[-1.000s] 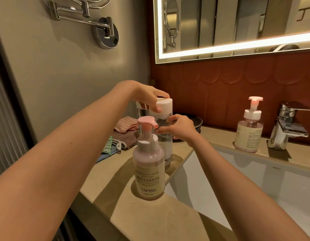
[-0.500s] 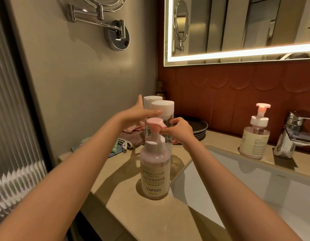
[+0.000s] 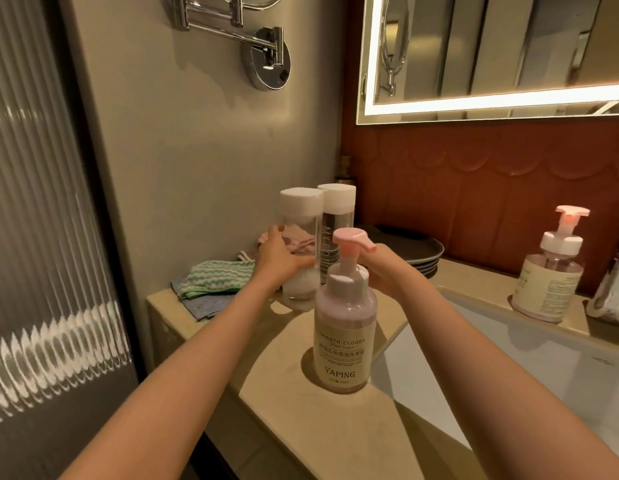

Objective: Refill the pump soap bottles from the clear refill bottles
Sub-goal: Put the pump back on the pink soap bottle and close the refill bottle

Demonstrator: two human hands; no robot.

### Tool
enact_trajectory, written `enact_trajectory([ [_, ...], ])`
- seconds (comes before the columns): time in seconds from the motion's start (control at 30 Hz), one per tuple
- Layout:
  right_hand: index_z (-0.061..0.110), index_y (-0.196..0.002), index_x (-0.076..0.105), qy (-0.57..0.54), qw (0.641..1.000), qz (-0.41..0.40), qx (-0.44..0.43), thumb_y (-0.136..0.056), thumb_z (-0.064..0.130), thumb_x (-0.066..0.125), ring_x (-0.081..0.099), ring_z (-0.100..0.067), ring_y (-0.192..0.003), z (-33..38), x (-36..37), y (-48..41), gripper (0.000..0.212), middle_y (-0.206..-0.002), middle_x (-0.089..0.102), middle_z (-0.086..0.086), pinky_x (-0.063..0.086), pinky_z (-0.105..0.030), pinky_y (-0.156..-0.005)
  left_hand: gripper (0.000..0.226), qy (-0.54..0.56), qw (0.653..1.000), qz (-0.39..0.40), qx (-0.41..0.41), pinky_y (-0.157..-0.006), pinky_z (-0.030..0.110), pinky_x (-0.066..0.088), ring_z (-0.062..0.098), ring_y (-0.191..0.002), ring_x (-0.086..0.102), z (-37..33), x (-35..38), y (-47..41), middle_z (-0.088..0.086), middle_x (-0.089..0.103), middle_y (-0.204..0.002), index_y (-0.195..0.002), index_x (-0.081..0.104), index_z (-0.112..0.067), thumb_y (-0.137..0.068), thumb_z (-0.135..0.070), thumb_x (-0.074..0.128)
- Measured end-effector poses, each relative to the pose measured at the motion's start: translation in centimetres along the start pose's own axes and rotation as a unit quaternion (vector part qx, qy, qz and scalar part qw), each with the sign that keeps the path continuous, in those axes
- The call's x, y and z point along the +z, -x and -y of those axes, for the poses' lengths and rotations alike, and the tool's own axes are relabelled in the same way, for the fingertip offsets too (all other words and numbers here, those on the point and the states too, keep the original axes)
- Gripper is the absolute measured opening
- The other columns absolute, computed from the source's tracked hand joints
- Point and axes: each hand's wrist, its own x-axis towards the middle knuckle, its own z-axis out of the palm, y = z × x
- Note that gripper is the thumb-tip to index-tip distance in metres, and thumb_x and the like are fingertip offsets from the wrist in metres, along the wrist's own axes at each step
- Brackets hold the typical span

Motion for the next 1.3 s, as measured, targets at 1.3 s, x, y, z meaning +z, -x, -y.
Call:
enact_trajectory([
  [1.3,0.005,-0.106,0.062,-0.122,0.983,-0.128,0.041,-0.079,-0.022,0.04,0.057,-0.026,-0.109,-7.4,-6.5,9.6,0.044,-0.114,0.061,-0.012,0.05,-0.031,-0.084,0.076,-0.012,0.995,0.095,0.038,-0.09,0.036,0.048,0.018,-0.112,0.057,-5.8,7.3,13.0,-0.001,0.058,-0.124,-0.122,0.046,-0.02,-0.059,-0.044,0.083],
])
